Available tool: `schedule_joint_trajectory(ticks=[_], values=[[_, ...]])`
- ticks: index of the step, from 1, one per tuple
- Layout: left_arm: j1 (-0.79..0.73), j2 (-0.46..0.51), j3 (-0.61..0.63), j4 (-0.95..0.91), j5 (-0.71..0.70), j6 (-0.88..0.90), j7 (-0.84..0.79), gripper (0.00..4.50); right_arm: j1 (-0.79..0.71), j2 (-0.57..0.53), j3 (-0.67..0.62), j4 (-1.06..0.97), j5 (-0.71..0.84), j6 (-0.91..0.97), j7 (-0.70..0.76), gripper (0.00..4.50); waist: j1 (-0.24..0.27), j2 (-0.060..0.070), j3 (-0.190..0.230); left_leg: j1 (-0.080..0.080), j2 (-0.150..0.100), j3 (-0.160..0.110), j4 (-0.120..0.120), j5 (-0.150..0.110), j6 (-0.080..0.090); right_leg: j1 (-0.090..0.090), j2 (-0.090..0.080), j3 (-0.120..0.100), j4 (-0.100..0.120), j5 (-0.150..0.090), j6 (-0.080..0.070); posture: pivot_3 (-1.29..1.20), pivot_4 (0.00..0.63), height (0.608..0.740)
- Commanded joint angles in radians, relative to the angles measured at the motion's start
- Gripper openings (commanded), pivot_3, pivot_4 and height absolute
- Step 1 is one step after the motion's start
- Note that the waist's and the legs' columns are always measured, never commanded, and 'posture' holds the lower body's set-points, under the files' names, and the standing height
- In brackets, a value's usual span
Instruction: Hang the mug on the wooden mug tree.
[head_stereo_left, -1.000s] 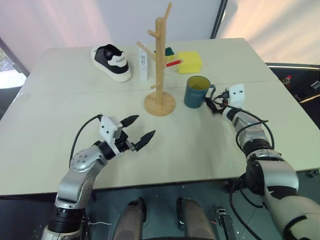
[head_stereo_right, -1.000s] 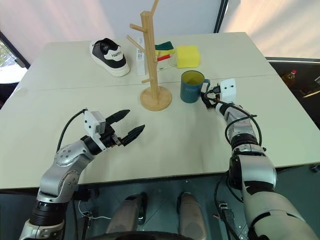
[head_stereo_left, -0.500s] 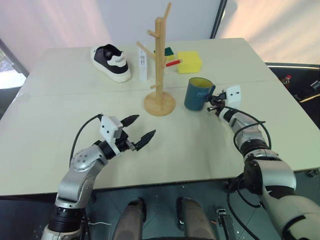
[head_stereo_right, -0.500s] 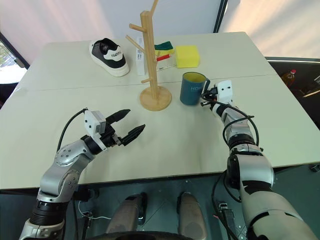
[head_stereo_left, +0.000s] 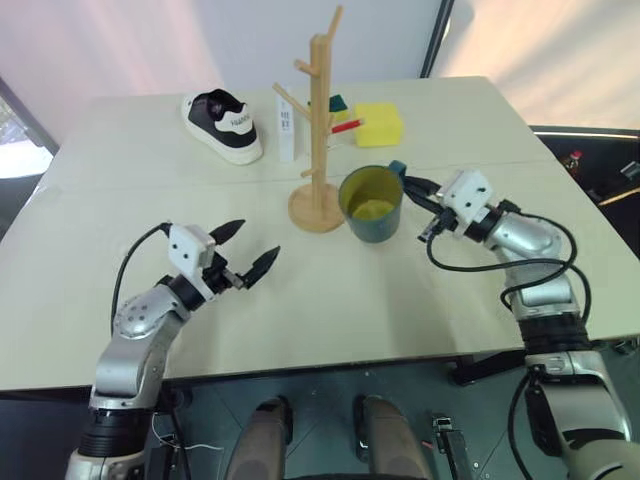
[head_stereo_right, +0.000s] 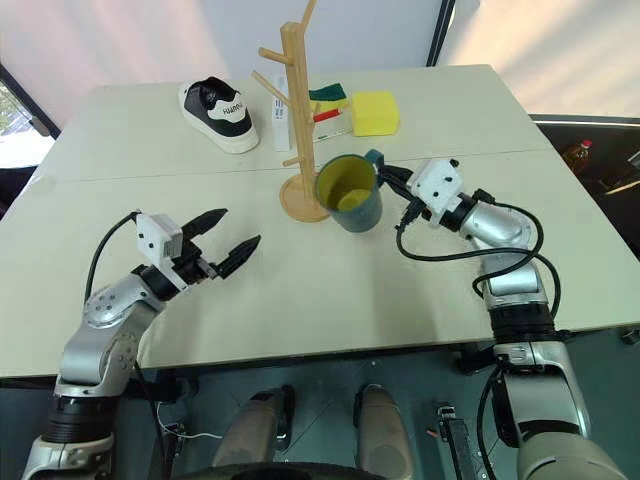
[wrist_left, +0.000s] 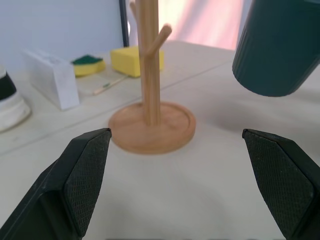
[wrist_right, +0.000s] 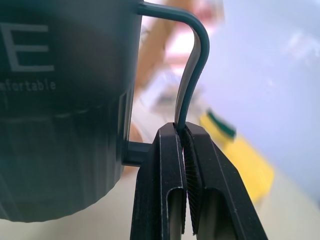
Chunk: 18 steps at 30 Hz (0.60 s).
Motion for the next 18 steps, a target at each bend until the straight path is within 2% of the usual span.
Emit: schedule_joint_trajectory(ticks=[1, 10, 18], values=[[-0.019, 0.014, 0.023, -0.012, -0.027, -0.023, -0.032, 4.50, -0.086, -0.027, 0.010, -0.006, -0.025, 0.022, 0.005, 0.05, 0.001, 0.000, 0.000, 0.000, 0.000, 0.000, 0.000, 0.000, 0.000, 0.000, 0.000, 0.000, 0.000, 0.000, 0.000, 0.00, 0.150, 0.740], [-0.002, 0.074, 0.067, -0.116, -0.165, 0.066, -0.096, 4.50, -0.322, -0.002, 0.044, 0.265, -0.033, -0.010, 0.060, 0.05, 0.001, 0.000, 0.000, -0.002, 0.000, 0.000, -0.002, 0.000, 0.000, -0.002, 0.000, 0.000, -0.001, 0.001, -0.001, 0.00, 0.150, 0.740], [0.012, 0.089, 0.096, -0.181, -0.226, 0.110, -0.072, 4.50, -0.473, 0.036, 0.059, 0.501, -0.041, -0.078, 0.107, 0.05, -0.001, 0.000, 0.000, -0.002, 0.000, 0.000, -0.002, 0.000, 0.000, -0.002, 0.000, 0.000, -0.001, 0.001, -0.001, 0.00, 0.150, 0.740]])
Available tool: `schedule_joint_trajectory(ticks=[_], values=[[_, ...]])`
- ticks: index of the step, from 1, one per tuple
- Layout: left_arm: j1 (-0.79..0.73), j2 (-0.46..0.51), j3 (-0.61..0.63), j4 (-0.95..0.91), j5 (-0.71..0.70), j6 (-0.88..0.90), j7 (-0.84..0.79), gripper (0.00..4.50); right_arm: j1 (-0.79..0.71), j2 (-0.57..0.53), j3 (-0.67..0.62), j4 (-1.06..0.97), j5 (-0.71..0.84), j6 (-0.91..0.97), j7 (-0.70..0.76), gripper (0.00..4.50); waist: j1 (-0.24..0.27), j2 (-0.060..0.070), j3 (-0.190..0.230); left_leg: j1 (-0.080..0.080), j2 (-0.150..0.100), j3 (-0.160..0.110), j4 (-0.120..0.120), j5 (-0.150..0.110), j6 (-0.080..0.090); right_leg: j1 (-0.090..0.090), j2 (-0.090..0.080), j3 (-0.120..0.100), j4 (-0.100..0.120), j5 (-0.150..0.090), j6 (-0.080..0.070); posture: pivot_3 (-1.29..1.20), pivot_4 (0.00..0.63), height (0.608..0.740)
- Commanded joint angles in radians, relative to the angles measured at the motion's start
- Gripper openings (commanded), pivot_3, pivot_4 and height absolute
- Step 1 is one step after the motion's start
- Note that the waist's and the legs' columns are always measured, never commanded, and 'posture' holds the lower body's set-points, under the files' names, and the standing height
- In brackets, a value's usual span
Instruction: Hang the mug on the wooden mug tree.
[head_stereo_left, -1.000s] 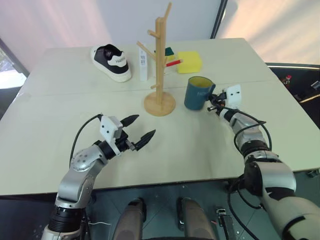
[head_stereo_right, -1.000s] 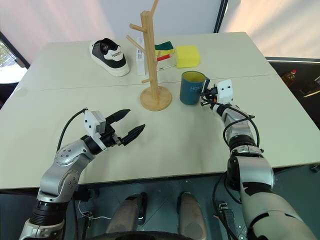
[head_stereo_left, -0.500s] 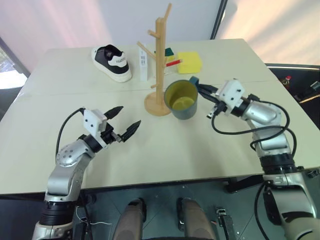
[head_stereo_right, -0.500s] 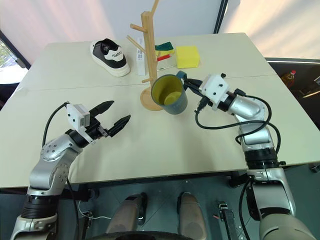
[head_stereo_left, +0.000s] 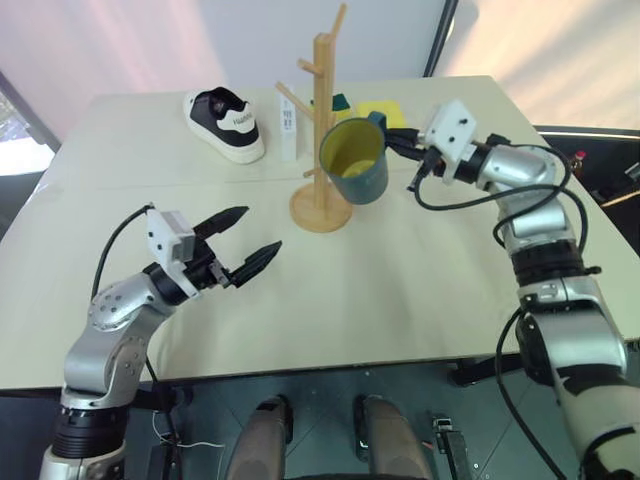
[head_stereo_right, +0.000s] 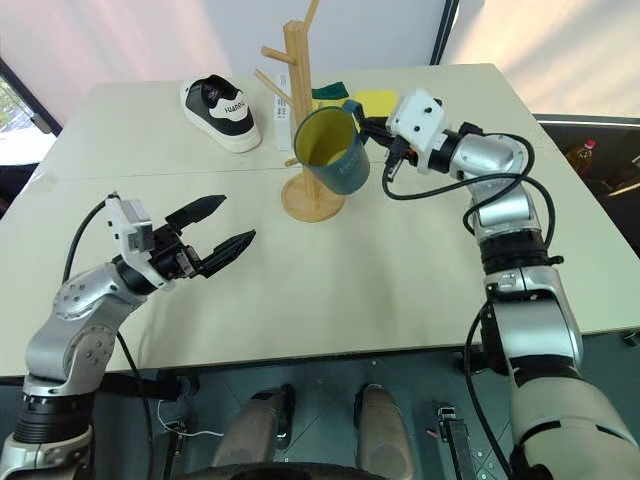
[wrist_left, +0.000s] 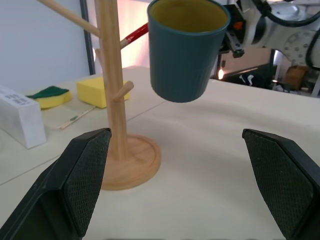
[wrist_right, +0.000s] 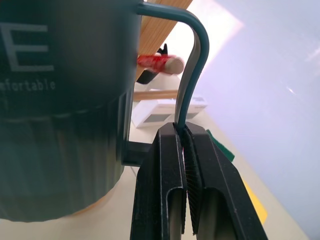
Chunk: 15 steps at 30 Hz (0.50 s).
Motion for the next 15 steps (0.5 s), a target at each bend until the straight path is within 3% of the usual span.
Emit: schedule_joint_trajectory(ticks=[1, 15], values=[[-0.003, 0.005, 0.024, -0.046, -0.026, 0.005, 0.011, 4.50, -0.071, 0.018, -0.008, 0.063, 0.000, -0.037, 0.007, 0.05, -0.001, 0.000, 0.000, 0.000, 0.000, 0.000, 0.000, 0.000, 0.000, 0.000, 0.000, 0.000, 0.000, 0.000, 0.000, 0.00, 0.150, 0.740], [-0.017, -0.003, 0.008, -0.028, 0.003, -0.006, 0.013, 4.50, -0.179, 0.083, 0.023, 0.256, -0.075, -0.049, 0.012, 0.05, -0.003, 0.000, 0.000, 0.000, 0.000, 0.000, 0.000, 0.000, 0.000, 0.000, 0.000, 0.000, 0.001, 0.000, 0.000, 0.00, 0.150, 0.740]])
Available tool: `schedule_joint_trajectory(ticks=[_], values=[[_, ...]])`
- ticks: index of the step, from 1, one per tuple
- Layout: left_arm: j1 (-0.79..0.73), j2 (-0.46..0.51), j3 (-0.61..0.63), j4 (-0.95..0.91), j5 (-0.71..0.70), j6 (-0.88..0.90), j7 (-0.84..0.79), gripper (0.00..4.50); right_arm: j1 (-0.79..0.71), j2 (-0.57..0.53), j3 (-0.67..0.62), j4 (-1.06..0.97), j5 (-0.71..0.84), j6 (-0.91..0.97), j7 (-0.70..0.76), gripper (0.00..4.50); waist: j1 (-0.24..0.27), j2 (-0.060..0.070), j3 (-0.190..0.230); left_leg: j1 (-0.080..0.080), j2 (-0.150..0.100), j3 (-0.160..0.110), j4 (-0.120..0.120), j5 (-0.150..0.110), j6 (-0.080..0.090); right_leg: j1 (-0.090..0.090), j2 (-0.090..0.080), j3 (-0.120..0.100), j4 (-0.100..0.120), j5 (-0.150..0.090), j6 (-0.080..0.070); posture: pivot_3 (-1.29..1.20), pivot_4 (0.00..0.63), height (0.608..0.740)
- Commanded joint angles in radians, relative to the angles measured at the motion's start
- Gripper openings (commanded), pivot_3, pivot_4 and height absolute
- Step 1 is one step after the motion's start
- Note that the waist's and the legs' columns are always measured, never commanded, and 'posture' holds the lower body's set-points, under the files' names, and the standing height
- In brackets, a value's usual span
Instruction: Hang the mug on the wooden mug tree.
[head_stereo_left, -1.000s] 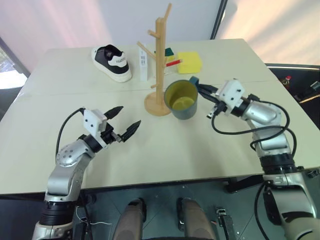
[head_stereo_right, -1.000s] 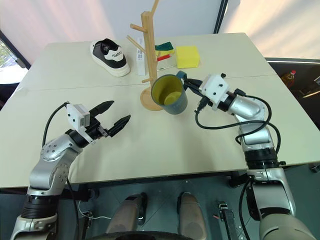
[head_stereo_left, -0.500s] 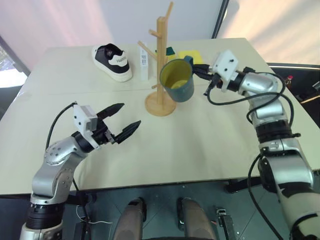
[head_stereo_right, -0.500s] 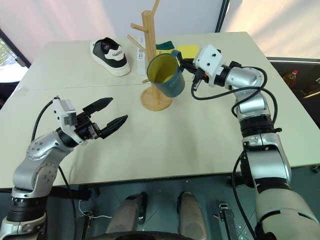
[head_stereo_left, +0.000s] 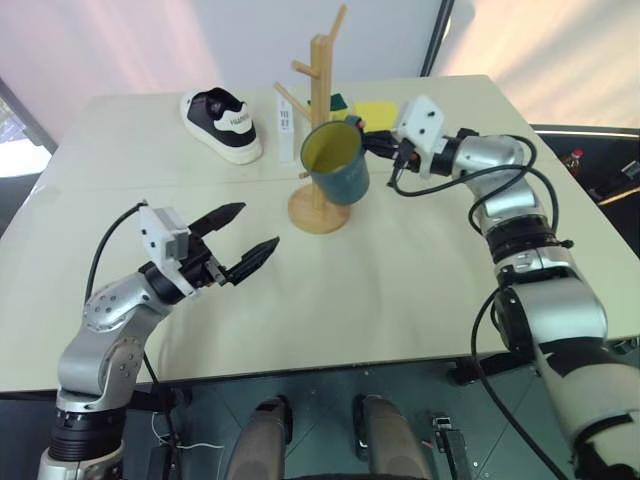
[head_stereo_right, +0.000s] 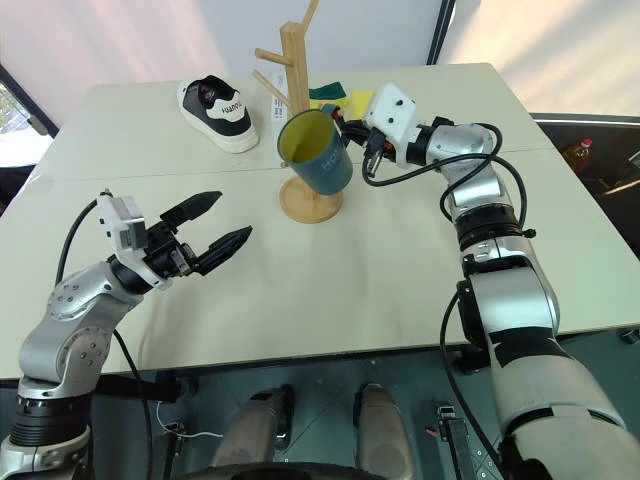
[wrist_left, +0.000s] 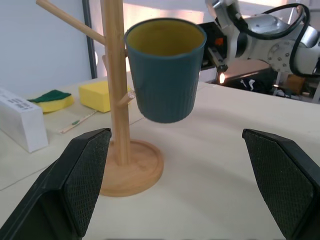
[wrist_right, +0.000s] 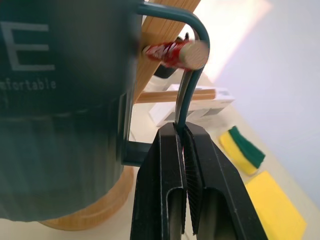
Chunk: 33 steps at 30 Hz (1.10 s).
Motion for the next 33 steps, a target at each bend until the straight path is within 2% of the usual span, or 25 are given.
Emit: schedule_joint_trajectory(ticks=[1, 4, 9, 15, 19, 22, 26, 33], values=[[-0.008, 0.001, 0.006, -0.020, 0.002, -0.017, 0.002, 4.50, -0.052, -0.001, -0.012, -0.004, -0.003, -0.008, -0.014, 0.05, 0.000, 0.000, 0.000, 0.000, 0.000, 0.000, 0.000, 0.000, 0.000, 0.000, 0.000, 0.000, 0.000, 0.000, 0.000, 0.00, 0.150, 0.740], [-0.008, 0.000, 0.006, -0.018, 0.007, -0.020, 0.004, 4.50, -0.056, -0.001, -0.020, -0.001, -0.005, -0.008, -0.031, 0.95, 0.000, 0.000, 0.000, 0.000, 0.000, 0.000, 0.000, 0.000, 0.000, 0.000, 0.000, 0.000, 0.000, 0.000, 0.000, 0.00, 0.150, 0.740], [-0.006, -0.002, 0.008, -0.018, 0.015, -0.022, 0.016, 4.50, -0.038, -0.034, -0.039, -0.029, -0.010, -0.024, -0.096, 3.53, 0.000, 0.000, 0.000, 0.000, 0.000, 0.000, 0.000, 0.000, 0.000, 0.000, 0.000, 0.000, 0.000, 0.000, 0.000, 0.00, 0.150, 0.740], [0.011, -0.033, 0.049, 0.049, 0.076, -0.044, 0.118, 4.50, 0.120, -0.095, -0.184, -0.154, 0.104, 0.057, -0.194, 3.53, 0.009, 0.000, 0.000, 0.000, 0.000, 0.000, 0.000, 0.000, 0.000, 0.001, 0.000, 0.000, 0.000, 0.000, 0.000, 0.00, 0.150, 0.740], [0.032, -0.076, 0.096, 0.148, 0.132, -0.082, 0.217, 4.50, 0.367, -0.075, -0.286, -0.387, 0.242, 0.187, -0.200, 3.53, 0.005, 0.000, 0.000, 0.001, 0.000, 0.000, 0.000, 0.000, 0.000, 0.002, 0.000, 0.000, 0.000, 0.000, 0.001, 0.00, 0.150, 0.740], [0.046, -0.099, 0.113, 0.205, 0.149, -0.102, 0.248, 4.50, 0.519, -0.048, -0.305, -0.525, 0.314, 0.276, -0.190, 3.53, 0.002, 0.000, 0.000, 0.002, 0.000, 0.000, 0.000, 0.000, 0.000, 0.001, 0.000, 0.001, 0.002, 0.000, 0.001, 0.00, 0.150, 0.740], [0.077, -0.134, 0.132, 0.337, 0.227, -0.174, 0.322, 4.50, 0.744, 0.024, -0.266, -0.707, 0.363, 0.358, -0.185, 3.53, 0.003, 0.000, -0.001, 0.005, 0.001, 0.000, 0.000, 0.000, 0.000, 0.003, 0.001, 0.001, 0.002, -0.001, 0.002, 0.00, 0.150, 0.740], [0.114, -0.153, 0.152, 0.367, 0.229, -0.200, 0.351, 4.50, 0.801, 0.083, -0.233, -0.759, 0.374, 0.395, -0.195, 3.53, 0.006, 0.000, -0.001, 0.004, 0.006, 0.003, 0.002, 0.000, -0.001, 0.003, 0.002, 0.000, 0.000, 0.000, -0.001, 0.00, 0.150, 0.740]])
